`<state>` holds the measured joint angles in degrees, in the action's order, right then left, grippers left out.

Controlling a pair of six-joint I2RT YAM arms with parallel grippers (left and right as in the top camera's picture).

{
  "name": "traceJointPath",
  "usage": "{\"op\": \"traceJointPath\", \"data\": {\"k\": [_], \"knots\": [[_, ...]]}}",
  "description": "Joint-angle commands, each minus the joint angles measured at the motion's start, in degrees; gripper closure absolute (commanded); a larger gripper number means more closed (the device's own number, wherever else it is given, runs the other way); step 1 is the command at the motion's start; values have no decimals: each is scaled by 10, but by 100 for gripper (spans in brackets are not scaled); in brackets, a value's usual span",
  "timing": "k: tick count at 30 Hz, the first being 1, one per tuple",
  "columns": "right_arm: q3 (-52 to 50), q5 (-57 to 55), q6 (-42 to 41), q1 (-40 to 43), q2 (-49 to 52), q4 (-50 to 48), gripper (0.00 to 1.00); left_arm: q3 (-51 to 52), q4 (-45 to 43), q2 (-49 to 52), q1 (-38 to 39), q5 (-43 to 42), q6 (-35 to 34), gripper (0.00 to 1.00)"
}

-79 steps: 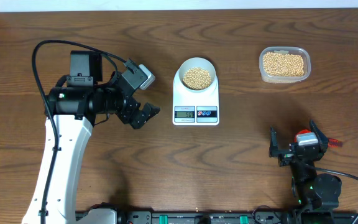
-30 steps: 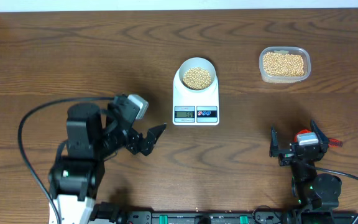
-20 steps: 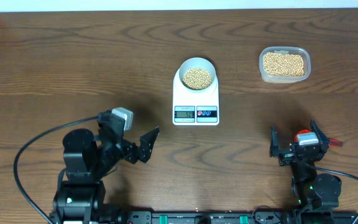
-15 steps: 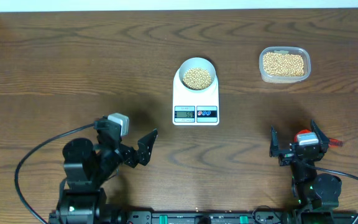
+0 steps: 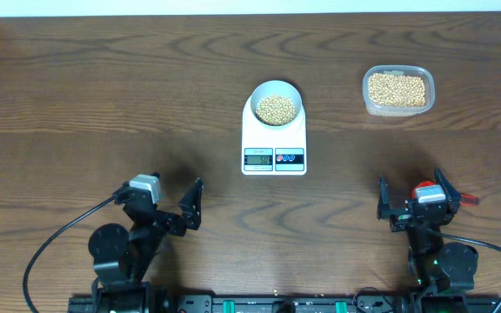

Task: Scoop item into bowl and weigh 50g on scale

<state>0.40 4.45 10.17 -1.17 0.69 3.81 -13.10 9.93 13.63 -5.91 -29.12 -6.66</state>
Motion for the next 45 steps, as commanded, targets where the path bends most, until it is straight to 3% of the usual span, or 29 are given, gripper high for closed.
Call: {"op": "traceJointPath", "data": {"k": [1, 7, 10, 18, 27, 45], "knots": [[-1, -2, 6, 3, -4, 3, 1, 8, -5, -25, -7, 79, -16, 2], [-1, -2, 6, 3, -4, 3, 1, 17, -3, -37, -8, 183, -16, 2], [-1, -2, 6, 3, -4, 3, 1, 46, -6, -61, -13, 196, -17, 2], [-1, -2, 6, 3, -4, 3, 1, 129, -67, -129, -21, 196, -25, 2], [-1, -2, 6, 3, -4, 3, 1, 129, -66, -136, -24, 247, -25, 2], [-1, -2, 6, 3, -4, 3, 1, 129, -61, -136, 34, 232, -25, 2]]}}
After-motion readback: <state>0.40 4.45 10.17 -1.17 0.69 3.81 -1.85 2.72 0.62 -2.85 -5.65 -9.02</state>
